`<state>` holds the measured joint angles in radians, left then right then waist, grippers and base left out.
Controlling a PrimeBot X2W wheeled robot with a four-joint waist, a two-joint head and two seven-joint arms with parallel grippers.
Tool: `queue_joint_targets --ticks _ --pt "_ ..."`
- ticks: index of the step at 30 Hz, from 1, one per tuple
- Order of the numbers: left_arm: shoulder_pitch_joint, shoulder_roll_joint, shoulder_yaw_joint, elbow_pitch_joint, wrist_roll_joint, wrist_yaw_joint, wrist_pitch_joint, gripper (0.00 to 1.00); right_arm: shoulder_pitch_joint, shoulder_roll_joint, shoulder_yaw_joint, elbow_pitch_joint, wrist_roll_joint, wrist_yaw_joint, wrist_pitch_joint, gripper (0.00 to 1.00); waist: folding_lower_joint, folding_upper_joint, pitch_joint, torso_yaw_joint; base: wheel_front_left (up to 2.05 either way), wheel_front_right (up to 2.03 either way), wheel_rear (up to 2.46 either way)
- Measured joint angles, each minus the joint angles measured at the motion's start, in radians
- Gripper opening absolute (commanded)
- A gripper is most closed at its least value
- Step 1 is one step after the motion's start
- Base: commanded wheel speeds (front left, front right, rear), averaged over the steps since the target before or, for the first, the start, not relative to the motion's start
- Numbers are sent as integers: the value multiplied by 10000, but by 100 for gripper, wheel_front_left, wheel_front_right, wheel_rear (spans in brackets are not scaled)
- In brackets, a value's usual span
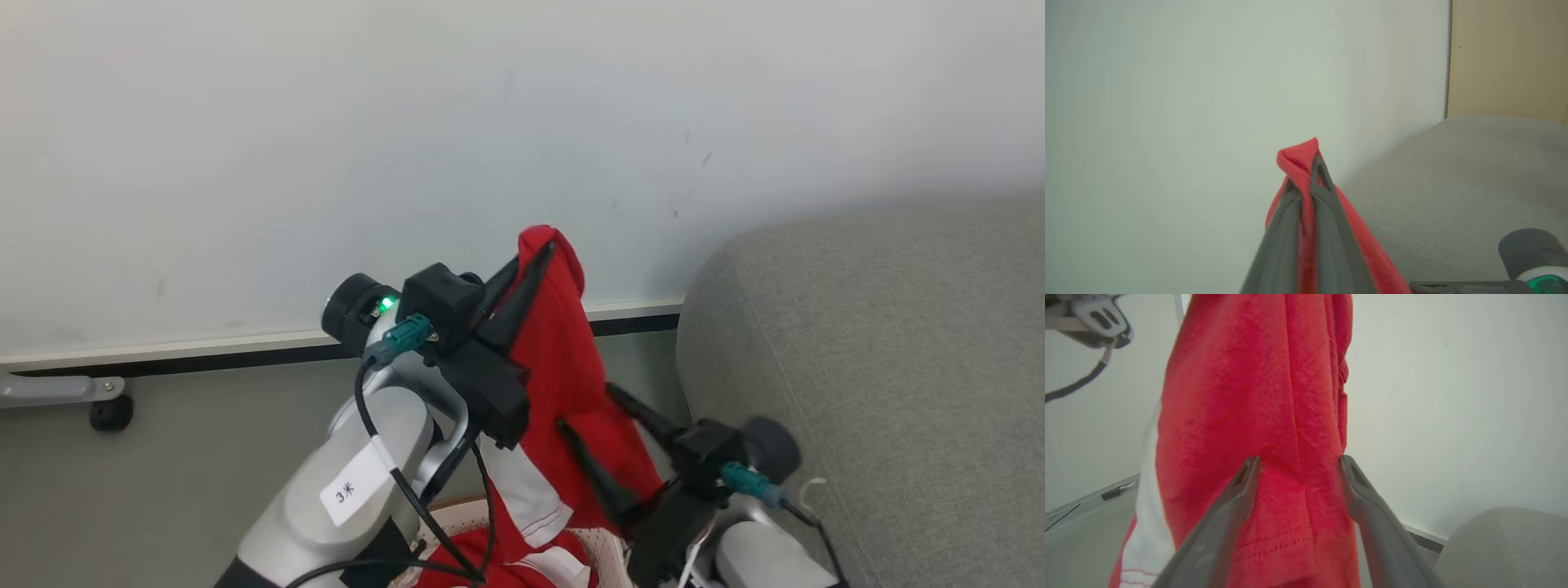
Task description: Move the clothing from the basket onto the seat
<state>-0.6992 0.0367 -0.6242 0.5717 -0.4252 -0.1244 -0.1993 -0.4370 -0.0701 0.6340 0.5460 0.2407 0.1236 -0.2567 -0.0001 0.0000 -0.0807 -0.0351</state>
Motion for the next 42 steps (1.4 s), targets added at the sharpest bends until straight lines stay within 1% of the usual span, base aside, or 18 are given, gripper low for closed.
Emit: queue_joint_targets --ticks 3,7,11,12,13,14,15,20,24,25,26,27,36,38,42 --pt "128 17 -328 -263 -169 13 92 0 -171 19 629 155 284 12 0 100 0 0 -12 69 0 0 0" --pt "144 10 -704 -688 -382 109 205 0 -609 -144 897 612 594 10 0 100 2 0 10 217 0 0 0" --pt "145 12 -842 -917 -694 194 257 0 -1187 -274 1323 1026 784 10 0 100 1 0 63 380 0 0 0" --pt "144 15 -840 -917 -715 201 322 0 -1270 -274 1453 1104 803 12 0 78 2 0 79 416 0 0 0" --pt "144 19 -836 -913 -738 226 337 0 -1326 -270 1570 1158 865 12 0 44 1 0 97 451 0 0 0" --pt "145 17 -805 -907 -742 286 370 0 -1369 -265 1685 1221 907 12 2 4 2 0 115 481 0 0 0" --pt "145 17 -805 -907 -742 286 370 0 -1369 -265 1685 1221 907 12 2 0 2 0 115 481 0 0 0" --pt "155 19 -587 -759 -742 368 483 0 -1616 -249 1923 1511 1308 12 2 0 1 0 192 543 0 0 0" --pt "319 113 -336 -731 -792 529 483 0 -1816 -242 1994 1630 1505 12 2 0 1 0 235 448 0 0 0" --pt "375 169 -270 -708 -821 556 479 29 -1871 -245 1979 1651 1582 12 2 0 2 0 246 409 0 0 0" --pt "423 213 -205 -690 -836 593 477 51 -1918 -261 1948 1655 1643 12 2 0 2 0 257 369 0 0 0" --pt "476 265 -142 -673 -846 640 460 100 -1950 -272 1883 1666 1714 12 2 0 2 0 268 325 0 0 0" --pt "1180 577 88 -462 -1120 826 224 100 -2309 -794 1231 1766 2144 12 2 0 2 0 350 -155 0 0 0" --pt "1366 604 109 -443 -1135 894 173 100 -2342 -928 1068 1766 2182 12 2 0 2 0 362 -282 0 0 0" --pt "1702 596 138 -447 -1239 892 75 100 -2341 -1191 752 1749 2217 12 2 0 2 0 379 -550 0 0 0"
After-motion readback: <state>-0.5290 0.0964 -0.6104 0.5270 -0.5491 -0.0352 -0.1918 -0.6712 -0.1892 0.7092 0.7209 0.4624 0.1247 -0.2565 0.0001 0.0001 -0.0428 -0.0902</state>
